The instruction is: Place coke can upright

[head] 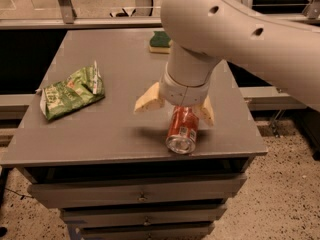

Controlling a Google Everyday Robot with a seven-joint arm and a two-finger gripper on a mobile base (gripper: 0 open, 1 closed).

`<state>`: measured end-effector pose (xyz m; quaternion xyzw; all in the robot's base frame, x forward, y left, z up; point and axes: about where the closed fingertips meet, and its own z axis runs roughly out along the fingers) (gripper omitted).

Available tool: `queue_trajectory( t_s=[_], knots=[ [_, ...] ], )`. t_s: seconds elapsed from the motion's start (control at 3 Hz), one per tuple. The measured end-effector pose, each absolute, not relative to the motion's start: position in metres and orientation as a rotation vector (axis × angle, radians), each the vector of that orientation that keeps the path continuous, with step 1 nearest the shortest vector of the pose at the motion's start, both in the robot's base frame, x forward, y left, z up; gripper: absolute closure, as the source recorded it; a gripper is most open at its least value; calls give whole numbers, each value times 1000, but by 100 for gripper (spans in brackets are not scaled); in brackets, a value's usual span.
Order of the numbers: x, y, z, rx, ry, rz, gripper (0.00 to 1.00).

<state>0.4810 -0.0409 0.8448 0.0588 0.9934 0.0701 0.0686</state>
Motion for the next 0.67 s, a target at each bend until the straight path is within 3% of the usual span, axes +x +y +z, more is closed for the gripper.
queue_trajectory(
  t_s=[0.33, 0.67],
  knots=[
    [486, -49, 836, 192, 2996, 188, 0],
    [488, -57, 831, 198, 3003, 164, 17]
  ],
)
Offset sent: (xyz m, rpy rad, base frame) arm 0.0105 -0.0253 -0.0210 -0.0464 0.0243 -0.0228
